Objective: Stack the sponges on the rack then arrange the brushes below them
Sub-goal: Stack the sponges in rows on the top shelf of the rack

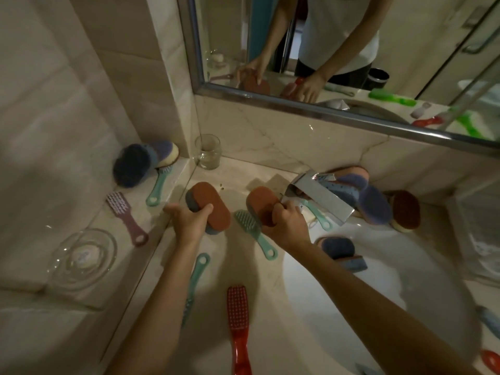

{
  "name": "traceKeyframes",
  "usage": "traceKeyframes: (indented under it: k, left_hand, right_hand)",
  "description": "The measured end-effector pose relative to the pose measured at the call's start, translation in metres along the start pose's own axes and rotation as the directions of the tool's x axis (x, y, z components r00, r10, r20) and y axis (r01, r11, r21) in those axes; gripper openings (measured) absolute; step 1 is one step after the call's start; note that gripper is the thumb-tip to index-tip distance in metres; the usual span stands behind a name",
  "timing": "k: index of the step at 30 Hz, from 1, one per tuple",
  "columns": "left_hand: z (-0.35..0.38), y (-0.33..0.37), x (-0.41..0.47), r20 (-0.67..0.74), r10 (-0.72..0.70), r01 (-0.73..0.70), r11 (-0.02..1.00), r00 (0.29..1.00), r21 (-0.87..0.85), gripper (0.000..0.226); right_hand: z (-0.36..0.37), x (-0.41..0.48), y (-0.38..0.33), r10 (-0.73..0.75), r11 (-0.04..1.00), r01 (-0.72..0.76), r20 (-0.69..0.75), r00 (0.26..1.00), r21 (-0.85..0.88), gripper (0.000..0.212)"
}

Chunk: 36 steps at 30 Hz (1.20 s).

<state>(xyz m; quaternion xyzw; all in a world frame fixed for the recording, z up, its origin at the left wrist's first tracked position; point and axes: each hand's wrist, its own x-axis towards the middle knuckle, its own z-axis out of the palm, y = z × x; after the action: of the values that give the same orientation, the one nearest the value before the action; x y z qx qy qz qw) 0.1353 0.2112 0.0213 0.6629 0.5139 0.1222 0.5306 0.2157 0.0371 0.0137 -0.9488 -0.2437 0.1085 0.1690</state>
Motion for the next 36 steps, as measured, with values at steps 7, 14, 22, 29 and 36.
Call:
traceKeyframes:
  k: [7, 14, 22, 29, 36]
  left_hand:
    - [0.003, 0.076, -0.055, -0.037, 0.231, -0.234, 0.951, 0.972, -0.202, 0.04]
    - [0.051, 0.166, -0.151, 0.091, 0.383, -0.32, 0.862, 0.919, -0.394, 0.027]
    - [0.135, 0.245, -0.292, 0.275, 0.552, -0.394, 0.793, 0.787, -0.465, 0.052]
    - [0.235, 0.296, -0.404, 0.469, 0.54, -0.305, 0.818, 0.699, -0.488, 0.058]
    - [0.319, 0.336, -0.465, 0.724, 0.379, 0.056, 0.865, 0.577, -0.498, 0.051]
  right_hand:
    - [-0.078, -0.026, -0.013, -0.076, 0.981, 0.141, -0.396, 0.915, 0.136, 0.032]
    - [-0.196, -0.061, 0.034, 0.043, 0.972, 0.111, -0.621, 0.783, 0.207, 0.033]
    - [-0.315, -0.125, 0.141, 0.185, 0.966, 0.028, -0.763, 0.62, 0.256, 0.031]
    - [-0.397, -0.171, 0.262, 0.211, 0.972, -0.032, -0.8, 0.562, 0.233, 0.034]
    - [-0.456, -0.188, 0.376, 0.343, 0.922, -0.08, -0.707, 0.618, 0.378, 0.027]
